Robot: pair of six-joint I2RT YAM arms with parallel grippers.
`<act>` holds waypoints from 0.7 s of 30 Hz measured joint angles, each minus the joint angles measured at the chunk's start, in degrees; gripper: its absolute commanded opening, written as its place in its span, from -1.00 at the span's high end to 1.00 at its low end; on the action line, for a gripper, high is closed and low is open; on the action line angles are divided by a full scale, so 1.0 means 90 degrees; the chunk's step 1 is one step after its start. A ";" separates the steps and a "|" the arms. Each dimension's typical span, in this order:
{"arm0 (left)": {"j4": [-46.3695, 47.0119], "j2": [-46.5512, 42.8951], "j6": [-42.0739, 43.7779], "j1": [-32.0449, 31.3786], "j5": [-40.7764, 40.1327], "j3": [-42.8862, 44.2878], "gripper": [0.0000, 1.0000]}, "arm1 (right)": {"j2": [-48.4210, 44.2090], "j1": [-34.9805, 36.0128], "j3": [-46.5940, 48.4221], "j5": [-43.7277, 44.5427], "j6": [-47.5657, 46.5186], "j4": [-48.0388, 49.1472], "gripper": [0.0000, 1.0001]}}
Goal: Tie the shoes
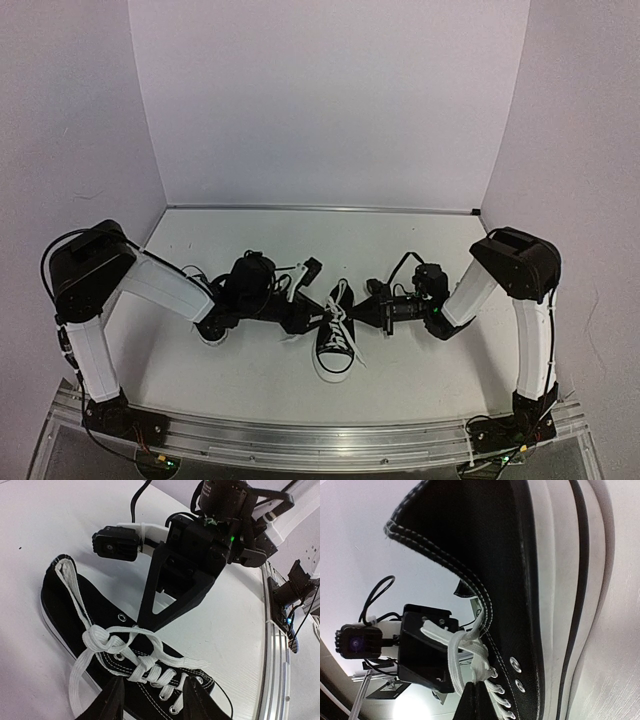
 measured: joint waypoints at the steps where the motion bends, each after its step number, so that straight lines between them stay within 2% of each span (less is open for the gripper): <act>1: -0.0121 -0.0109 0.0000 0.0048 0.0001 0.0029 0.02 | 0.0000 0.0000 0.0001 -0.0001 -0.0007 -0.0004 1.00; 9: -0.1222 -0.0142 -0.0039 0.0427 -0.0186 0.1025 -0.08 | -0.0083 0.0002 0.0106 -0.0018 -0.0369 -0.0585 1.00; 15: -0.1421 0.0344 -0.0119 0.0423 -0.0071 0.1591 -0.08 | -0.0355 0.0005 0.0280 -0.0028 -0.0850 -0.1292 1.00; 21: -0.1605 0.0735 -0.0164 0.0423 0.0146 0.1718 -0.02 | -0.0444 0.0015 0.0408 -0.0028 -0.1212 -0.1826 1.00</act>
